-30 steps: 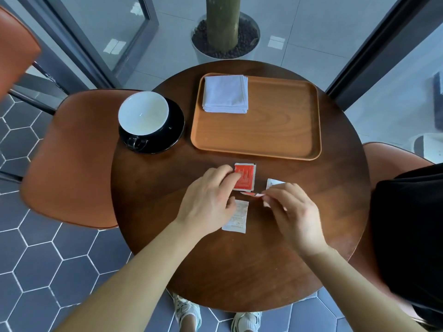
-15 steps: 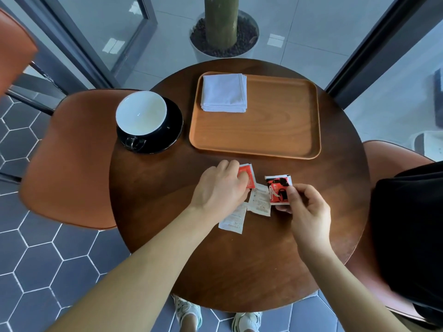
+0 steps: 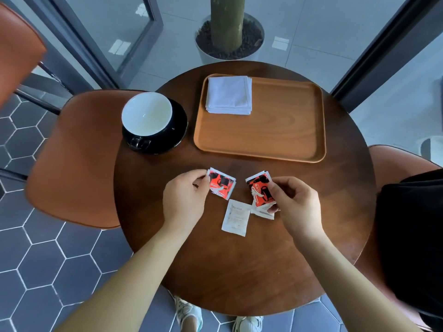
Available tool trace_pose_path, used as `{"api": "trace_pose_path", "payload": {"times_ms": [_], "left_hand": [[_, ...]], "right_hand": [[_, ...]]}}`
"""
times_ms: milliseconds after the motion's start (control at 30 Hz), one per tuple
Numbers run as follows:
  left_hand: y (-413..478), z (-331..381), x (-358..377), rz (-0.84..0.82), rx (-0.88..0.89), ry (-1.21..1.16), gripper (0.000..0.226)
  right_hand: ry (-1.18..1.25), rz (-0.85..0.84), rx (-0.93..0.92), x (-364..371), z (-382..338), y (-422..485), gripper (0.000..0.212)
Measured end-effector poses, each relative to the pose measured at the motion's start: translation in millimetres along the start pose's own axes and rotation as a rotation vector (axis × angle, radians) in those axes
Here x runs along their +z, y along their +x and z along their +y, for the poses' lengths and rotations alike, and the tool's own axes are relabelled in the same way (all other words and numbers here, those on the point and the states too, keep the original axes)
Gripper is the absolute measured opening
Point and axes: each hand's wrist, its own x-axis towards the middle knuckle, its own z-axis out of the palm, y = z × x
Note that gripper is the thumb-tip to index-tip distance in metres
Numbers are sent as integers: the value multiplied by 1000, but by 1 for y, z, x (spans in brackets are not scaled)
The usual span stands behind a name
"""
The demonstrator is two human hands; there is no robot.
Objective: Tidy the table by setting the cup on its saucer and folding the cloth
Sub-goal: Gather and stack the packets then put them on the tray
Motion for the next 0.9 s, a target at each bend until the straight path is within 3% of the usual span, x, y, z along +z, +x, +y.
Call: {"api": "trace_pose_path", "payload": {"times_ms": [133,233,300,367,500,700,900], "left_hand": [[-6,-11,-4,39,119,184,30],[-13,-16,-2,4,381,326,31],[-14,-19,-1,-99,587,429,35],[-12,-21,-2,-157,676,536,35],[-11,-28,-11,-106,587,603,37],[-11,-34,-14,-65,463,376,42],[-11,-38,-10,-76,516,453,47]], "right_hand": [[-64,-21,-23,5,-5,3,9],[-127,-35,-20,9,-10,7,9],[-283,-28,-73,10,-13,10,9],[-512,16,-190,11,-16,10,14],[-637,41,-297,9,-13,5,15],[-829,98,-398,19,-12,2,26],[-938,18,-227,28,-22,16,41]]}}
